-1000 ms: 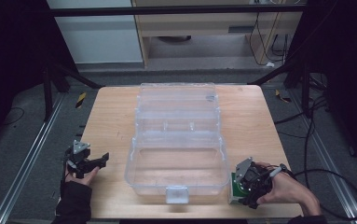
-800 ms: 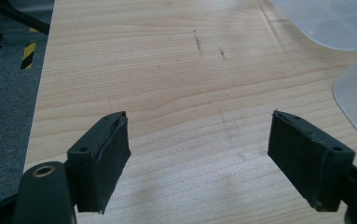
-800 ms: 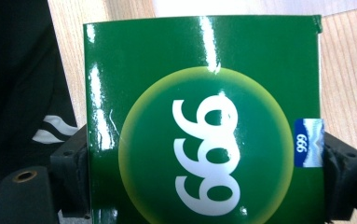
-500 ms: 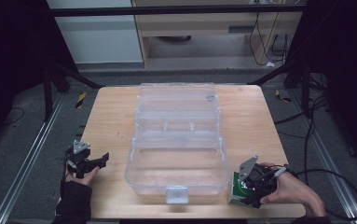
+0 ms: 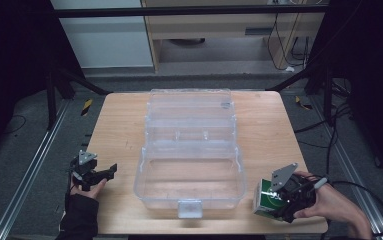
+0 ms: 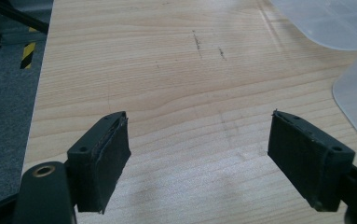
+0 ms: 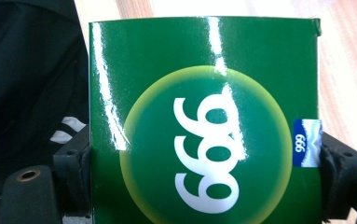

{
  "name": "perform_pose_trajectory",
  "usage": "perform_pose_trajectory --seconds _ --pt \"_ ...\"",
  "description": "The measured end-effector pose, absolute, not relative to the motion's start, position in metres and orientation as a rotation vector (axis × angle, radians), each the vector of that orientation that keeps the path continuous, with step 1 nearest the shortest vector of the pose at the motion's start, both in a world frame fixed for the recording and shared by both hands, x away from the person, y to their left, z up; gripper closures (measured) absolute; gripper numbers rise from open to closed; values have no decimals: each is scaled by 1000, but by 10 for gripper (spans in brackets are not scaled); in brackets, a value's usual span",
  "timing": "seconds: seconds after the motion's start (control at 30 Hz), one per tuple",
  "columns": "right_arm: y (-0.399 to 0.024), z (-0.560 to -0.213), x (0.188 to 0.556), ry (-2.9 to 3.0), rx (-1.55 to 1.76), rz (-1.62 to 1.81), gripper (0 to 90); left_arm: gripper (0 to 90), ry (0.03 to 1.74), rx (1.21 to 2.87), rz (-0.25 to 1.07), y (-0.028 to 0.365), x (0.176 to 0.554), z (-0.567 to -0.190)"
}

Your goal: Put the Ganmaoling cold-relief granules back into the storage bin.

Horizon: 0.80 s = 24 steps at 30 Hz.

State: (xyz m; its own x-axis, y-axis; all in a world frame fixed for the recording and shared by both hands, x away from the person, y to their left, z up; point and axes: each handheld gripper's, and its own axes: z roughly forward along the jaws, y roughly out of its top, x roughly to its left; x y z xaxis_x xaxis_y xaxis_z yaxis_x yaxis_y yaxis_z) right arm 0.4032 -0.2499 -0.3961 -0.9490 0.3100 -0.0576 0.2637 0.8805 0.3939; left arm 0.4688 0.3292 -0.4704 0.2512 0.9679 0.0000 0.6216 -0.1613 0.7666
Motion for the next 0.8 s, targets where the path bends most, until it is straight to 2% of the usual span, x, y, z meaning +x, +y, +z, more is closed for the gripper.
perform_pose_trajectory --seconds 0.27,0.8 --pt "-249 -370 402 2894 436 619 162 198 1447 1870 676 329 469 -470" --pt "-221 -323 415 2846 340 641 162 198 1447 1873 674 329 469 -471"
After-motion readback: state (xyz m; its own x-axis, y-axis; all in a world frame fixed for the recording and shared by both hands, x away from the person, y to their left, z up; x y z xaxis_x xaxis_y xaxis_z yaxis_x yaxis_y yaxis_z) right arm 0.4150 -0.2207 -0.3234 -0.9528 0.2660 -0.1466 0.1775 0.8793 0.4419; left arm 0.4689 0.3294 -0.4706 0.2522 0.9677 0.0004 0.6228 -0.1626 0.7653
